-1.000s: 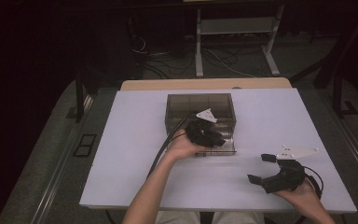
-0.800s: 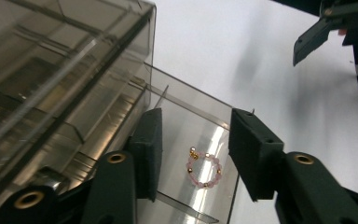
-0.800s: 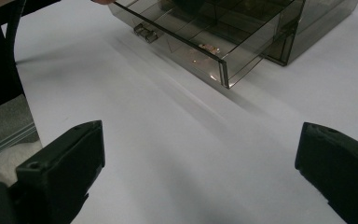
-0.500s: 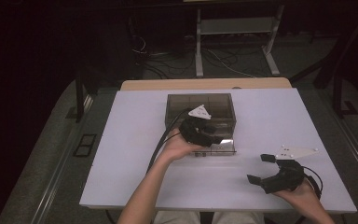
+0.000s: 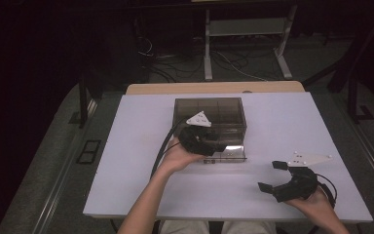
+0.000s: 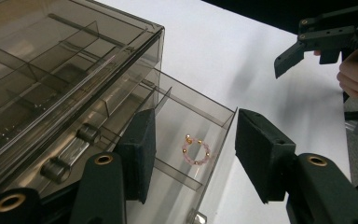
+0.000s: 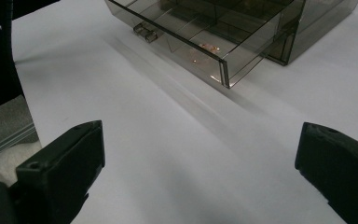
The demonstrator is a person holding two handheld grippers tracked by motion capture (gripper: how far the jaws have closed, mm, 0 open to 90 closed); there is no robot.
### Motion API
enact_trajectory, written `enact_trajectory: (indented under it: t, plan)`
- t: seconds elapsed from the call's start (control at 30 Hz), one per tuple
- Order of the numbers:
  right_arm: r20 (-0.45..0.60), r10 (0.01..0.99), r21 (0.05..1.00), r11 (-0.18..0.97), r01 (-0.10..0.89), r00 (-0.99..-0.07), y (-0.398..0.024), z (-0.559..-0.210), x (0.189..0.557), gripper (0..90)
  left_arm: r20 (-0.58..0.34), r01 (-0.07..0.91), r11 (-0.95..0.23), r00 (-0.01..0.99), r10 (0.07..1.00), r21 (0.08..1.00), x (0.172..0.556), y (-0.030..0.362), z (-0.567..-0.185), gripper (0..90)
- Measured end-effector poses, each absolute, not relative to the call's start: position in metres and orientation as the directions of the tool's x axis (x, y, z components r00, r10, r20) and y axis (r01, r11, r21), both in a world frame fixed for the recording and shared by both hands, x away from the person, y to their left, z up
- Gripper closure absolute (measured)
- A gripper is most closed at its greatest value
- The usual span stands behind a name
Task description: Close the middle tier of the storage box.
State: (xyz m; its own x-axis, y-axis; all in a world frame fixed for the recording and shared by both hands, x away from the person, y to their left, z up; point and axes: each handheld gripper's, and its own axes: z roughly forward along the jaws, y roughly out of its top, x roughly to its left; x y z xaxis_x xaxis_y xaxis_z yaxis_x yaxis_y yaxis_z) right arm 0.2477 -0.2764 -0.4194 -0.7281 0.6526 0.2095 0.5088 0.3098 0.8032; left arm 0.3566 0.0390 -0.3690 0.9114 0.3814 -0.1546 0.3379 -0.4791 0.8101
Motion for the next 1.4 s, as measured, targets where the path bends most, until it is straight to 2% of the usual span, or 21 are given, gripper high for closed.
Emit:
enact_trajectory:
  t: [0.5, 0.83, 1.07, 1.27, 1.4]
  plan:
    - [0.216, 0.654, 0.800, 0.308, 0.516, -0.725, -0.276, -0.419, 0.247, 0.8, -0.150, 0.319, -0.442, 0.915, 0.375, 0.838, 0.339, 0.052, -0.370, 48.0]
    - [0.211, 0.654, 0.801, 0.311, 0.512, -0.727, -0.276, -0.419, 0.248, 0.9, -0.152, 0.316, -0.462, 0.921, 0.358, 0.828, 0.327, 0.056, -0.375, 48.1]
    - [0.209, 0.654, 0.800, 0.313, 0.512, -0.727, -0.276, -0.420, 0.247, 0.9, -0.176, 0.320, -0.492, 0.932, 0.317, 0.810, 0.323, 0.057, -0.384, 64.6]
    - [0.210, 0.655, 0.801, 0.311, 0.512, -0.726, -0.276, -0.420, 0.247, 0.9, -0.186, 0.315, -0.521, 0.940, 0.286, 0.793, 0.322, 0.056, -0.388, 86.1]
    - [0.210, 0.654, 0.800, 0.312, 0.512, -0.726, -0.276, -0.420, 0.247, 0.9, -0.184, 0.312, -0.533, 0.942, 0.280, 0.786, 0.321, 0.055, -0.391, 89.0]
